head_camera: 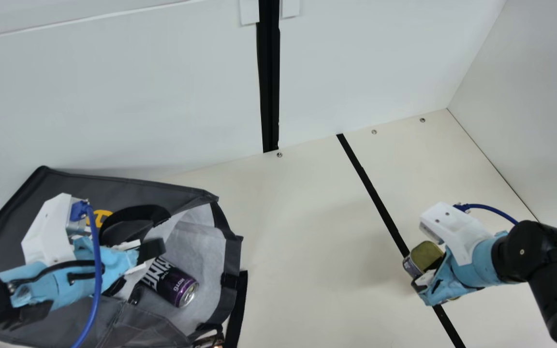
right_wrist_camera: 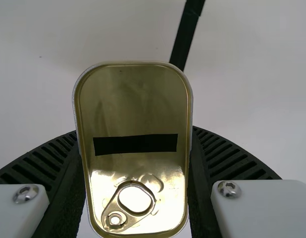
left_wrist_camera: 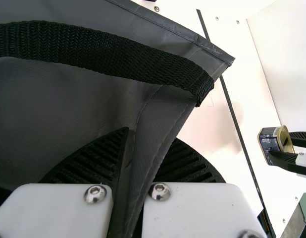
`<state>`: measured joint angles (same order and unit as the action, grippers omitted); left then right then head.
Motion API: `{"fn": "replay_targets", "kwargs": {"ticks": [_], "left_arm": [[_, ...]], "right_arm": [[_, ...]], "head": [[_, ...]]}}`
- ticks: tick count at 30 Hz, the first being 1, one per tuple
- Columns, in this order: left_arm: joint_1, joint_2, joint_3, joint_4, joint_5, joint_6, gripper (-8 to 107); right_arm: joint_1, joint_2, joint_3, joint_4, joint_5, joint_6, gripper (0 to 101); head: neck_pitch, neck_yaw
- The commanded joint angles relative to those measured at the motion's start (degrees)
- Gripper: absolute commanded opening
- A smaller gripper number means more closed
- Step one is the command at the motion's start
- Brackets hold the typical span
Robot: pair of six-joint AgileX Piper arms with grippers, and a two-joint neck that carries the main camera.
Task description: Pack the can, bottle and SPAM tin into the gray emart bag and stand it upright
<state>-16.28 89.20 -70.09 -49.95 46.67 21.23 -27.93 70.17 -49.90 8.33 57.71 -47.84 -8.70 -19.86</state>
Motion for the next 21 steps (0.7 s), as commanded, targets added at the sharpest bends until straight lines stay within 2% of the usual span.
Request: {"fn": "replay_targets", "kwargs": {"ticks": [1,21], "left_arm": [[0.00,0.00,0.00,0.00,0.00,0.00,-8],[0.00,0.00,0.00,0.00,0.00,0.00,-8]], "right_arm": [[2.22,-0.49,0.24,-0.16,0.11,0.79,0],[18.70,-4.24,1.56,0.40,2.93,1.93,0]], "head": [[-1.30,-0.14],[-1.30,-0.14]]}}
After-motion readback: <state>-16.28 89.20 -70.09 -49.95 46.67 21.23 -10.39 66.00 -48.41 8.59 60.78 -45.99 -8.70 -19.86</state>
